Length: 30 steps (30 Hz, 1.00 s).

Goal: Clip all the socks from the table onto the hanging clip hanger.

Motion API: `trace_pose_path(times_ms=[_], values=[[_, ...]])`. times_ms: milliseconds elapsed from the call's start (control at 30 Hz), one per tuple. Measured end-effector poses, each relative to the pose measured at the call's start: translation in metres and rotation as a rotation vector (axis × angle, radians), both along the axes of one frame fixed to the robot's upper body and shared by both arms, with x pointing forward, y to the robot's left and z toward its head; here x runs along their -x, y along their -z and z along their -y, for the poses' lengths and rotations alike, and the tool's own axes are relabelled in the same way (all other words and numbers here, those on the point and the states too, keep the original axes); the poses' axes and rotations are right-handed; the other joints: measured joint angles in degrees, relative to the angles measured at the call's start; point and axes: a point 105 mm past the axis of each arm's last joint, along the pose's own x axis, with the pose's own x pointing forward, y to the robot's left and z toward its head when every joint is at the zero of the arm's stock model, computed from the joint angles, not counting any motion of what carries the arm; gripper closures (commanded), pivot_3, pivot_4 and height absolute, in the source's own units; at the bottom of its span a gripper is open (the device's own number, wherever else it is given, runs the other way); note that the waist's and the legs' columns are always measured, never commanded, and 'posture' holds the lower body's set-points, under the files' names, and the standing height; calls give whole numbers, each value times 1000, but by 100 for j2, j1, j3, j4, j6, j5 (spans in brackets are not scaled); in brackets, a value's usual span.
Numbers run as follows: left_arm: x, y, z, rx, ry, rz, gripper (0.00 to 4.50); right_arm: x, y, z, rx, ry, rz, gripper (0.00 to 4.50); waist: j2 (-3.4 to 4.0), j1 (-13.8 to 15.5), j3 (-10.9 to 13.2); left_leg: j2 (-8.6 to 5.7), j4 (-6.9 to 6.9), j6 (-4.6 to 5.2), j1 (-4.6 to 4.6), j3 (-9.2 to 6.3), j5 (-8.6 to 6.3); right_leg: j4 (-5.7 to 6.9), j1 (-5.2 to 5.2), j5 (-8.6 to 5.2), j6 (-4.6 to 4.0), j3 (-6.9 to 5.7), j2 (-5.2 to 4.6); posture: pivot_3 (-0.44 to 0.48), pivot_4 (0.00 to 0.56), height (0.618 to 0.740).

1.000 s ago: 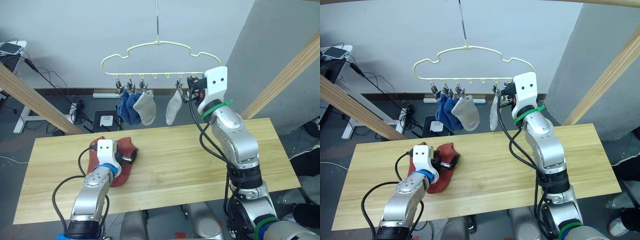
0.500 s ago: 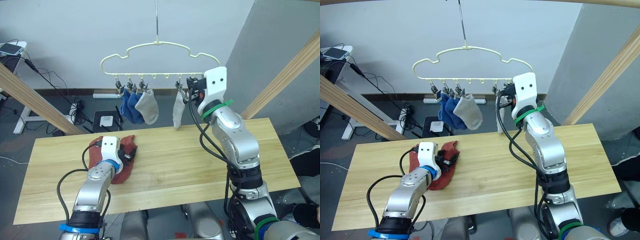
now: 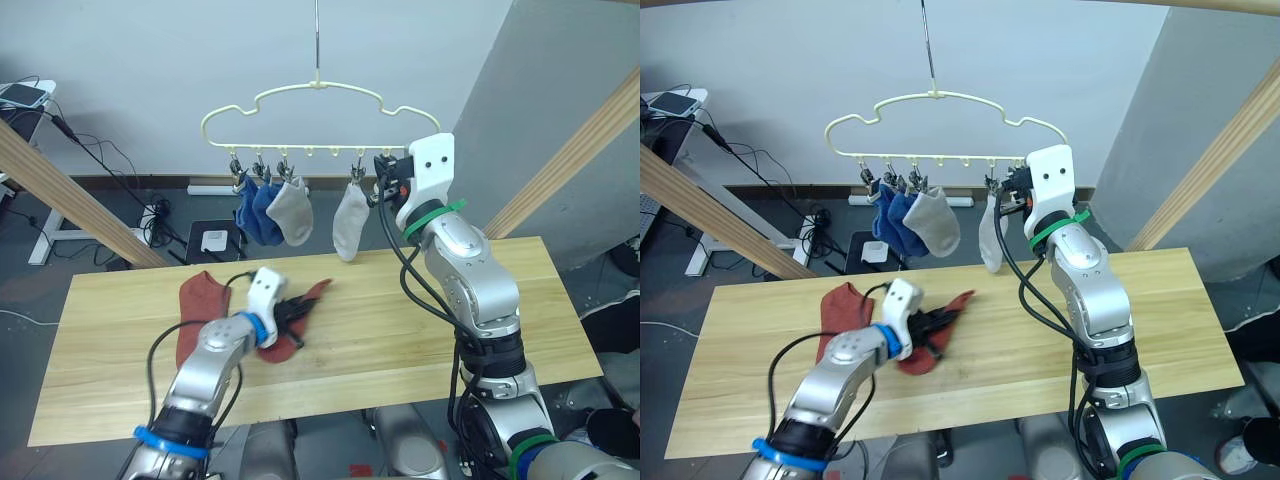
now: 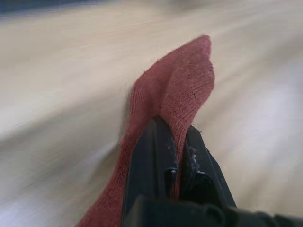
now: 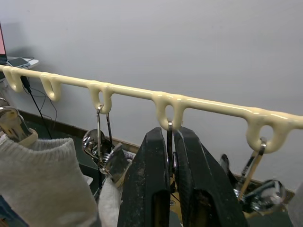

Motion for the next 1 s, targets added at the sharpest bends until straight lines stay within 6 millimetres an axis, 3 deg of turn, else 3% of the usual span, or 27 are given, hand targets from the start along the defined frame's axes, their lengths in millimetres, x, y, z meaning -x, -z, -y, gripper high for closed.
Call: trace_pose_path(times_ms=[133, 400, 733, 1000], values=[[-5, -44, 36, 112, 121, 116, 4479, 2, -4, 2, -9, 6, 8, 4500, 1, -38, 0, 1, -2, 1, 1, 2, 0, 0, 0, 0, 0, 4, 4, -318, 309, 732], [-16, -64, 65, 253, 1, 152, 4479, 3, -4, 2, -16, 13, -4, 4500, 0, -40, 0, -2, 1, 1, -1, 0, -1, -1, 2, 0, 2, 3, 3, -321, 310, 732], [-29, -80, 72, 326, -186, 212, 4479, 4, -3, 0, -30, 6, -18, 4500, 0, -42, 0, -2, -1, 1, 0, -1, -1, -2, 2, -1, 3, 3, 5, -325, 312, 732], [-29, -81, 76, 349, -208, 202, 4479, 3, -2, -1, -47, -2, -35, 4500, 0, -47, 0, -2, -1, 1, 0, -1, -1, -2, 2, -2, 6, 2, 5, -322, 311, 732]])
